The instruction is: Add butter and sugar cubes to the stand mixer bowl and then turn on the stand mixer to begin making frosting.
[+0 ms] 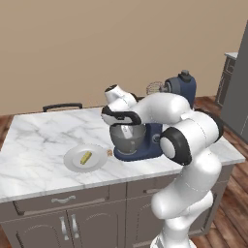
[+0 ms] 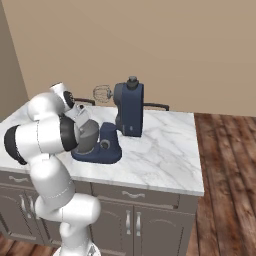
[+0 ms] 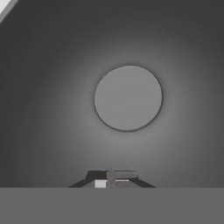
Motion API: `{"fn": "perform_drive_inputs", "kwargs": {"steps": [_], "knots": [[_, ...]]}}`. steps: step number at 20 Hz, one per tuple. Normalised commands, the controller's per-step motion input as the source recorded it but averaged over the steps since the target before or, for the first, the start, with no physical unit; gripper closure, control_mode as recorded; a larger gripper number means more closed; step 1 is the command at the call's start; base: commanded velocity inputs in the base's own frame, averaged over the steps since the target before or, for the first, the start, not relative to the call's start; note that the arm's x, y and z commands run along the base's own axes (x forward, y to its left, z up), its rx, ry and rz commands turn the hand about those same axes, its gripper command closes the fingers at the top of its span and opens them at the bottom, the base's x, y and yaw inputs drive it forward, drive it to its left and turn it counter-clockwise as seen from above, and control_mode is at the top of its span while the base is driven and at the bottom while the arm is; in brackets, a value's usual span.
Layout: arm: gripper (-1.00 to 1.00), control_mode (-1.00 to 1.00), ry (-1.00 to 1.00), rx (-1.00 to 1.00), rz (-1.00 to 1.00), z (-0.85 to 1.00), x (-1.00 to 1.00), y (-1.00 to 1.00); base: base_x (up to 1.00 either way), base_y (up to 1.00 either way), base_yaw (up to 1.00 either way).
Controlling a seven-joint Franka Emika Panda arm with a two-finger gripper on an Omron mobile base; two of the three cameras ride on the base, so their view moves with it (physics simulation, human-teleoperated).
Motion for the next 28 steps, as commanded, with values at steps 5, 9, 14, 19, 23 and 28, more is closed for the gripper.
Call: {"fn": "perform_drive_inputs", "kwargs": {"steps": [5,9,14,19,23,28], "knots": [[1.00,-1.00,0.00,0.00,0.00,-0.27,0.11,0.22,0.00,0.00,0.00],[1.00,-1.00,0.00,0.00,0.00,-0.29,0.24,0.12,0.00,0.00,0.00],[-1.00,-1.00,0.00,0.00,0.00,-0.32,0.22,0.10,0.00,0.00,0.00],[-1.00,-1.00,0.00,0.00,0.00,-0.14,0.02,0.02,0.00,0.00,0.00],[-1.00,-1.00,0.00,0.01,0.00,0.15,-0.06,0.00,0.00,0.00,0.00],[-1.00,-1.00,-0.04,0.01,0.00,0.40,-0.16,0.10,0.00,0.00,0.00]]}}
